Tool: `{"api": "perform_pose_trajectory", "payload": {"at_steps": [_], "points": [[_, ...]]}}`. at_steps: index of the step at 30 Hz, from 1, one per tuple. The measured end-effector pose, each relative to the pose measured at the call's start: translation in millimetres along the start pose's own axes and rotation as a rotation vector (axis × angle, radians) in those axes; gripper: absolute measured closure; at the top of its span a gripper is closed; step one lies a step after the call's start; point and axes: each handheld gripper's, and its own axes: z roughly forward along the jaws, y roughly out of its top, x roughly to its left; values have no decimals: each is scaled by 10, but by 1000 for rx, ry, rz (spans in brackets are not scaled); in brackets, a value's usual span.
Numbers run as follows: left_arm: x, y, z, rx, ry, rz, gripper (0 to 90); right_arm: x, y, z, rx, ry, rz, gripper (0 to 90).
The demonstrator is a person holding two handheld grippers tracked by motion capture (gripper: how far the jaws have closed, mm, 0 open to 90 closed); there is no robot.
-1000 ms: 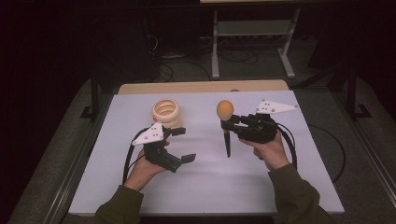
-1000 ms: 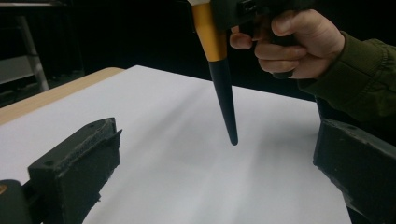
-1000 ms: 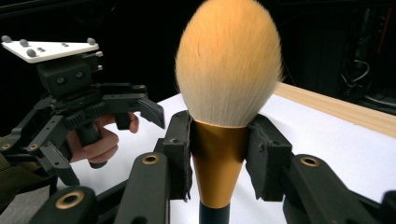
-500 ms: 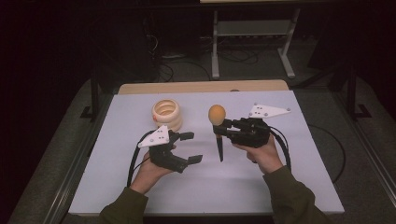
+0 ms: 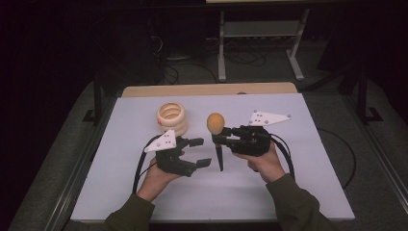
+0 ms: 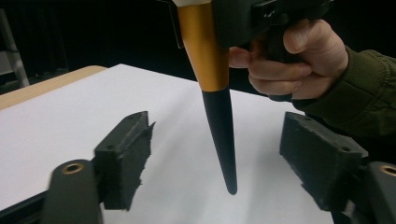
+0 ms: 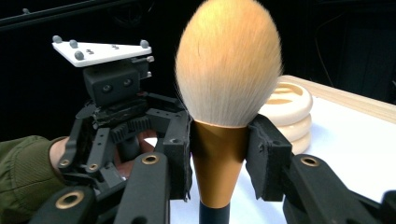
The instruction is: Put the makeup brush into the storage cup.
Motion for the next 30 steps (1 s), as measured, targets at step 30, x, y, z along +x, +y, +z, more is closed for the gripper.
{"api": "perform_pose_trajectory", "payload": {"at_steps": [30], "points": [[-70,11,127,5,2,-25,578,138,-93,206,19,55,-12,625]]}}
